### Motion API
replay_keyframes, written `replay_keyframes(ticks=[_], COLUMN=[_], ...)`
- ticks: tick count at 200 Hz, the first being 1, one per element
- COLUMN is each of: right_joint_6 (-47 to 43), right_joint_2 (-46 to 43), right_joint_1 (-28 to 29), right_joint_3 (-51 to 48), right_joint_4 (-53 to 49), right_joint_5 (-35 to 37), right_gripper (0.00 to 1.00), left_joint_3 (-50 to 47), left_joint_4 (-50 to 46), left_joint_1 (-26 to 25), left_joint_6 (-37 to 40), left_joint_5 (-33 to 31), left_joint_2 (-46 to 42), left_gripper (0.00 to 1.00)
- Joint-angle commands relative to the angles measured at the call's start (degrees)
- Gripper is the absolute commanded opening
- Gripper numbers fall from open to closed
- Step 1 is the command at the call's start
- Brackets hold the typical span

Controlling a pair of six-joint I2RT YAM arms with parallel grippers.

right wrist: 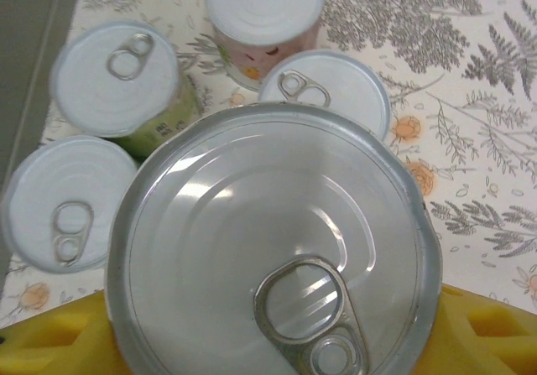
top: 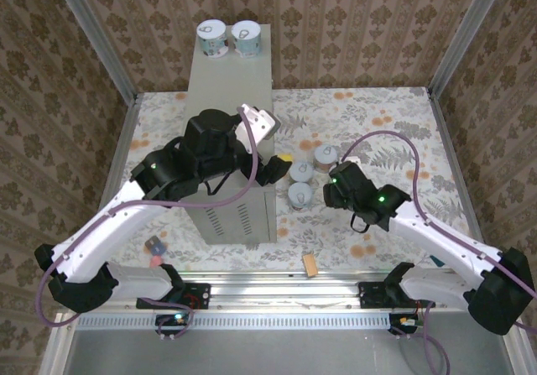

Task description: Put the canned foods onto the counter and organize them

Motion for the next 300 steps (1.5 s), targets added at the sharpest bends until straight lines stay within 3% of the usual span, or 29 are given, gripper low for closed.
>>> replay_keyframes(ticks=[1, 42, 149, 229, 300], right_joint_6=[-5.6, -10.5, -19.7, -22.4, -24.1], right_joint_2=[-2.4, -2.4, 9.3, 22.0, 29.5], right_joint_1=[-0.4, -0.9, -1.9, -1.6, 2.4], right_joint_3=[6.2, 16.6, 50.0, 70.6, 78.6], right_joint_4=[-0.5, -5.5, -14.4, -22.8, -25.6], right_joint_5=[-3.2, -7.1, -21.0, -31.6, -31.5], right_gripper=[0.67, 0.67, 0.68, 0.68, 0.68], left_joint_3=[2.9, 4.1, 8.6, 4.7, 4.7], left_joint_4=[-2.8, -7.1, -17.4, -16.9, -17.4], left_joint_1=[-0.2, -0.2, 1.5, 3.8, 4.1], left_joint_6=[2.1, 4.7, 8.0, 11.4, 11.7], left_joint_5=[0.5, -0.8, -20.0, -16.1, -16.7], left_joint_2=[-0.9, -4.3, -9.7, -14.8, -16.0], left_gripper=[1.0, 1.0, 1.0, 1.0, 1.0])
